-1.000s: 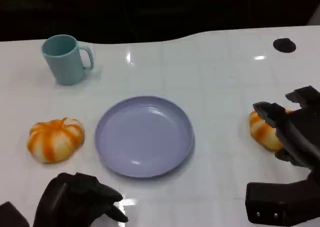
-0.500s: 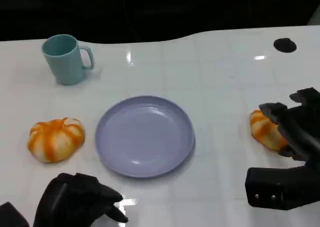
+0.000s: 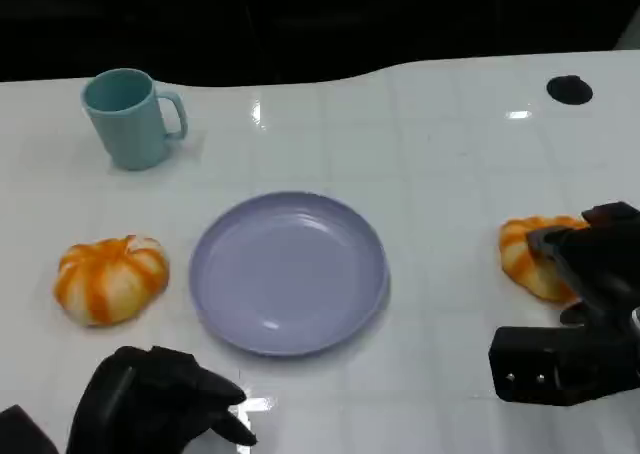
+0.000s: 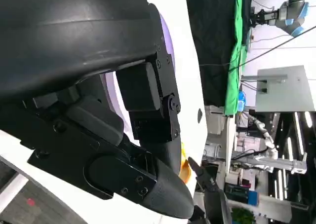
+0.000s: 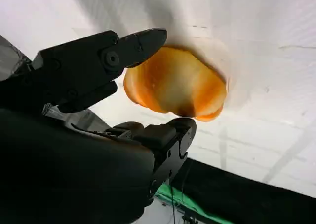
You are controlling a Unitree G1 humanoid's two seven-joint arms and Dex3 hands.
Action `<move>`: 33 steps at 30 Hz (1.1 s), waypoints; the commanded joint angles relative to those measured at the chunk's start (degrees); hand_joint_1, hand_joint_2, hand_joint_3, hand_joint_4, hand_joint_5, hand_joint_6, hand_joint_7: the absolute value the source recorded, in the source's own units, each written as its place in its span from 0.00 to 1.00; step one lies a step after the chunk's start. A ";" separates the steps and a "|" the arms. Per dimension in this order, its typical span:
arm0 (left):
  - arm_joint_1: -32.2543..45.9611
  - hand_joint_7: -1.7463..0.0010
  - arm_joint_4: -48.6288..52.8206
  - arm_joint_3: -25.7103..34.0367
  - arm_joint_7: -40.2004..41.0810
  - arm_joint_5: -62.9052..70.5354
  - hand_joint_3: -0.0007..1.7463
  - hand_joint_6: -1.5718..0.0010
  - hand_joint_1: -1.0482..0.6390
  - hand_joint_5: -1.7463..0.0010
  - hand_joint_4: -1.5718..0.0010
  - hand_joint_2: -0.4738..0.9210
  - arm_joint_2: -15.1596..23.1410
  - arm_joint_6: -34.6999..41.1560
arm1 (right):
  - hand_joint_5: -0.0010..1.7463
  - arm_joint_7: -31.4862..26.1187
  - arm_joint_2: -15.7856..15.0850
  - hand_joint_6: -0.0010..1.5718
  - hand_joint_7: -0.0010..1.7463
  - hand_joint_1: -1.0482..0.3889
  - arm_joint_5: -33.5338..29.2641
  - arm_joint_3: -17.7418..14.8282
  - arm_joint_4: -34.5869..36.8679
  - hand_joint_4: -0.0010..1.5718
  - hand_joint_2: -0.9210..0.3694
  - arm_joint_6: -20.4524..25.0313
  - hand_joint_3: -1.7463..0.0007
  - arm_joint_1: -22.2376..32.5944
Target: Grasp the bread from the table and place it into the plate.
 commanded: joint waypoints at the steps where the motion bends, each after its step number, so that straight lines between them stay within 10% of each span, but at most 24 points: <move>1: 0.59 0.94 -0.52 0.11 0.31 0.15 0.00 0.00 0.00 0.80 0.00 0.92 0.86 -0.15 | 0.11 -1.32 -0.39 0.24 0.00 0.40 2.43 1.08 4.14 0.16 0.07 0.20 0.99 -2.44; 6: 0.72 0.94 -0.61 0.09 0.47 0.27 0.00 0.00 0.00 0.80 0.00 0.92 0.82 -0.23 | 0.09 -5.41 -0.02 0.27 0.01 0.41 4.77 2.13 9.23 0.20 0.06 -1.11 1.00 -4.47; 11: 0.86 0.94 -0.81 0.03 0.57 0.33 0.00 0.00 0.00 0.80 0.00 0.92 0.78 -0.12 | 0.11 -16.63 0.62 0.49 0.04 0.56 9.83 1.58 17.26 0.58 0.02 -7.91 1.00 -6.74; 17: 0.97 0.94 -1.01 0.00 0.83 0.49 0.00 0.00 0.00 0.80 0.00 0.92 0.78 -0.06 | 0.91 -27.62 0.13 0.87 0.07 0.66 12.64 2.67 24.24 0.59 0.02 -16.95 0.99 -8.69; 22: 0.79 0.94 -0.76 0.05 0.42 0.12 0.00 0.00 0.00 0.80 0.00 0.92 0.78 -0.16 | 1.00 -32.88 0.15 0.63 0.60 0.64 12.50 3.93 26.99 0.56 0.02 -19.71 0.98 -9.73; 33: 0.68 0.95 -0.26 0.11 0.22 0.07 0.00 0.00 0.00 0.80 0.00 0.92 0.89 -0.28 | 1.00 -41.27 0.58 0.55 0.85 0.67 13.97 4.39 25.81 0.60 0.04 -25.78 0.98 -9.43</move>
